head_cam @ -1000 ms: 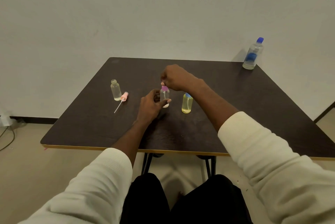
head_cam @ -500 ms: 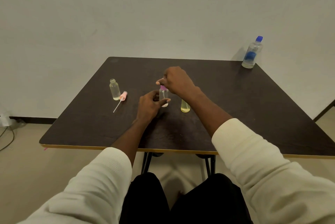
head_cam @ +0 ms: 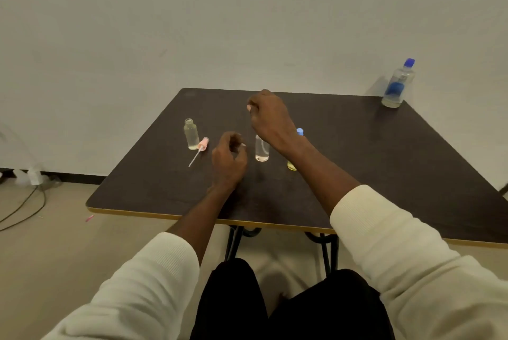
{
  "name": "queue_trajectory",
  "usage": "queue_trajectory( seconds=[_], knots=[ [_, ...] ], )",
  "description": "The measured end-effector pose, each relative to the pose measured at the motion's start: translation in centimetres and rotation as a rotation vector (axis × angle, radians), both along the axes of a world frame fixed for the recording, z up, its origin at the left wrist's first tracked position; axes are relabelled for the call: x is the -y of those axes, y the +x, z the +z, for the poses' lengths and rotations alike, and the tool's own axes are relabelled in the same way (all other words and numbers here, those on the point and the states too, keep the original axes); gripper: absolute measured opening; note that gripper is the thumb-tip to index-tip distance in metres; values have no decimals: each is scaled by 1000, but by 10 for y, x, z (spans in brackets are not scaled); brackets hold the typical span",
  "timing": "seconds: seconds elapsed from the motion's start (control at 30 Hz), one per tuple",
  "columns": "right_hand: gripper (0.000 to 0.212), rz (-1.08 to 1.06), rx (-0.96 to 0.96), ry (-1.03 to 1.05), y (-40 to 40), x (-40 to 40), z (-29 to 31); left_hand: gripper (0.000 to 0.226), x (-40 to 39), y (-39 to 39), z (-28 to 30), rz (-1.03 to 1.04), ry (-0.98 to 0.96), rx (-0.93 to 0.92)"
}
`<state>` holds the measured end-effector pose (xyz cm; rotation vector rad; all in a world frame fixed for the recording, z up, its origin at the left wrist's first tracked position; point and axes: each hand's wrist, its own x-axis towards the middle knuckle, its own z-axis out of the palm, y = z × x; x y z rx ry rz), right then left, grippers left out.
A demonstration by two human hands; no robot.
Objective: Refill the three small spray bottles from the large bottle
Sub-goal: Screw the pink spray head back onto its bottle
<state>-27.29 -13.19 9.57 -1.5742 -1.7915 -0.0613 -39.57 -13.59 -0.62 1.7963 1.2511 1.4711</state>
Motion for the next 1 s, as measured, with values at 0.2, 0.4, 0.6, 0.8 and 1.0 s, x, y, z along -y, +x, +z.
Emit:
queue_trajectory(
  seconds=[0.2, 0.4, 0.6, 0.8, 1.0],
  knots=[
    [20, 115, -148, -54, -66, -5, -24, 10, 0, -65, 3, 306, 16, 260],
    [26, 240, -324, -286, -89, -10, -69, 21, -35, -105, 0, 329, -151, 388],
    [27, 270, -320, -330, -100, -43, -101, 55, -74, -114, -9, 151, -286, 428],
    [21, 253, -263, -350, -99, -66, -106, 67, -94, -116, -15, 58, -312, 418],
    [15, 175, -234, -314, -98, -73, -103, 49, -94, -110, -15, 39, -272, 398]
  ],
)
